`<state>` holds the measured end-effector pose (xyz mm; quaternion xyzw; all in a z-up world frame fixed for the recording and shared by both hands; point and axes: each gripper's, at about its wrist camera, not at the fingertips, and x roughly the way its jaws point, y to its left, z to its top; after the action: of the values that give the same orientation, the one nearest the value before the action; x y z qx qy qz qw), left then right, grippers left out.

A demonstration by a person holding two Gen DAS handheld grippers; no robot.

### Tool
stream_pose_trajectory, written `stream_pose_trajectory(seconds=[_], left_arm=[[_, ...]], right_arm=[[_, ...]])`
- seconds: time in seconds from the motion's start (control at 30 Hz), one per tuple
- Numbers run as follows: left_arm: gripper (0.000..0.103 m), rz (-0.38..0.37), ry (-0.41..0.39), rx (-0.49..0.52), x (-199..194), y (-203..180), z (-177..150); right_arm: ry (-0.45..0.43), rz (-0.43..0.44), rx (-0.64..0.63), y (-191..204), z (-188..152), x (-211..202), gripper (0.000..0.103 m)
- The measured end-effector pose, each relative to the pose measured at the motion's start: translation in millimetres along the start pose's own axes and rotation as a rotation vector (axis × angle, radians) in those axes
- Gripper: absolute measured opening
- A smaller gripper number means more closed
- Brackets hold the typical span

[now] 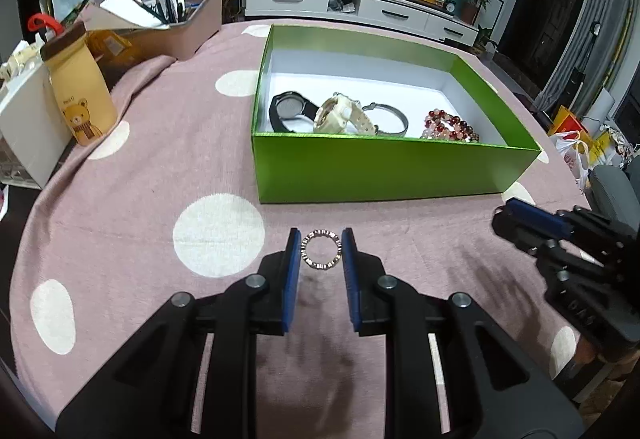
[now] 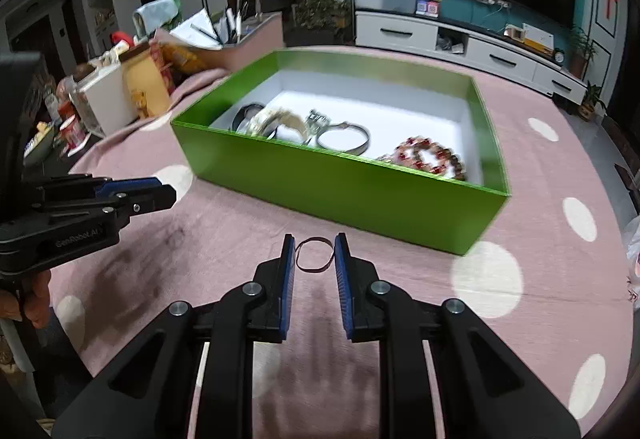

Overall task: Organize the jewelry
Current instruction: 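Carry both rings over the green box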

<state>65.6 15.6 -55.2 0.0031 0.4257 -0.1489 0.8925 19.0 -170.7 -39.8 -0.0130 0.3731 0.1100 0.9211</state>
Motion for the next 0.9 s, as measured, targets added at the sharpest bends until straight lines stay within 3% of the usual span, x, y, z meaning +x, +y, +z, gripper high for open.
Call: stream_pose_trajectory(seconds=[0.33, 0.9], left_arm=[[0.020, 0.020, -0.045, 0.039, -14.5, -16.3, 16.8], [0.020, 0.039, -0.117, 0.096, -22.9, -42.6, 60.9]], right_arm=[[-0.087, -0.024, 0.024, -14.8, 13.8, -32.5, 0.020], [-0.168, -0.054, 0.063, -41.8, 45.3, -51.3, 0.020]])
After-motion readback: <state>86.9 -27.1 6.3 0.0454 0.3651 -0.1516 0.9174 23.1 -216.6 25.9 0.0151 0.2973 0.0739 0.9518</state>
